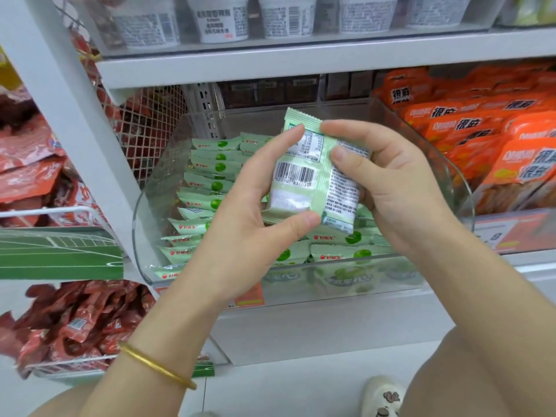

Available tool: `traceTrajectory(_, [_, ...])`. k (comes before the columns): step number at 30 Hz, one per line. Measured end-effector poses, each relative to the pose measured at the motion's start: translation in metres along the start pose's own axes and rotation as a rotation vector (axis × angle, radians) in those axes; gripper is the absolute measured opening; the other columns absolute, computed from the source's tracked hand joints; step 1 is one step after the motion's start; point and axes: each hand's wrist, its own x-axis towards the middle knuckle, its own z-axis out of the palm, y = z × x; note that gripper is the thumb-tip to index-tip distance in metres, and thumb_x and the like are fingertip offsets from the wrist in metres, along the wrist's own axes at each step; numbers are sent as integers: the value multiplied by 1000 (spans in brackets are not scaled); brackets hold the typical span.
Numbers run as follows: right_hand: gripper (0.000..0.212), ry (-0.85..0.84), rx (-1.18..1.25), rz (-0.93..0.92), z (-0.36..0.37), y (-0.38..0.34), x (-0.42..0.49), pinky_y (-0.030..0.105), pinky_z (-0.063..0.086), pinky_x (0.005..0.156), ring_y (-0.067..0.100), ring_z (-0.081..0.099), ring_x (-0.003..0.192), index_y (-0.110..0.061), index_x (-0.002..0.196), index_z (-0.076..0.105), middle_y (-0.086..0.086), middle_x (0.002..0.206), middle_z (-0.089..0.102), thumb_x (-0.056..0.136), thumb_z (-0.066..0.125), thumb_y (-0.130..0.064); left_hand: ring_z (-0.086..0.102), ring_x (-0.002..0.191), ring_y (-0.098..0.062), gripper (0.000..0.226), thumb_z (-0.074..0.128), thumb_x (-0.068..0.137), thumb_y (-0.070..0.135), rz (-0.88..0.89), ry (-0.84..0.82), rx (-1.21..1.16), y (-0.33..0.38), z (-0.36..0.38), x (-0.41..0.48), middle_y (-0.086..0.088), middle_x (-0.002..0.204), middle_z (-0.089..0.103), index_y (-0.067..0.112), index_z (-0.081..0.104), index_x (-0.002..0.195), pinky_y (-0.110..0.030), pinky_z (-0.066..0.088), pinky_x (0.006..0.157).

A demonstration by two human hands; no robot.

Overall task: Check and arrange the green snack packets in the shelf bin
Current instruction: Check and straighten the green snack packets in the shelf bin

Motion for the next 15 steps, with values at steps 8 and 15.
traceTrajectory(8, [22, -9, 1, -5, 0, 1, 0, 27, 55, 66, 15, 66, 84, -17, 104, 64, 6, 106, 68, 88, 58, -4, 34, 131, 9, 73, 68, 77, 15, 11, 15, 49, -3, 0, 0, 26, 141, 37, 38, 35, 138, -26, 35, 109])
traceTrajectory(15, [19, 34, 14, 8, 0, 2, 0, 23, 52, 57, 12, 65, 75, -18, 98, 63, 6, 102, 68, 84, 62, -4, 54, 108, 7, 60, 64, 86, 2, -30, 107, -61, 3, 3, 0, 15, 126, 50, 33, 41, 132, -27, 56, 78])
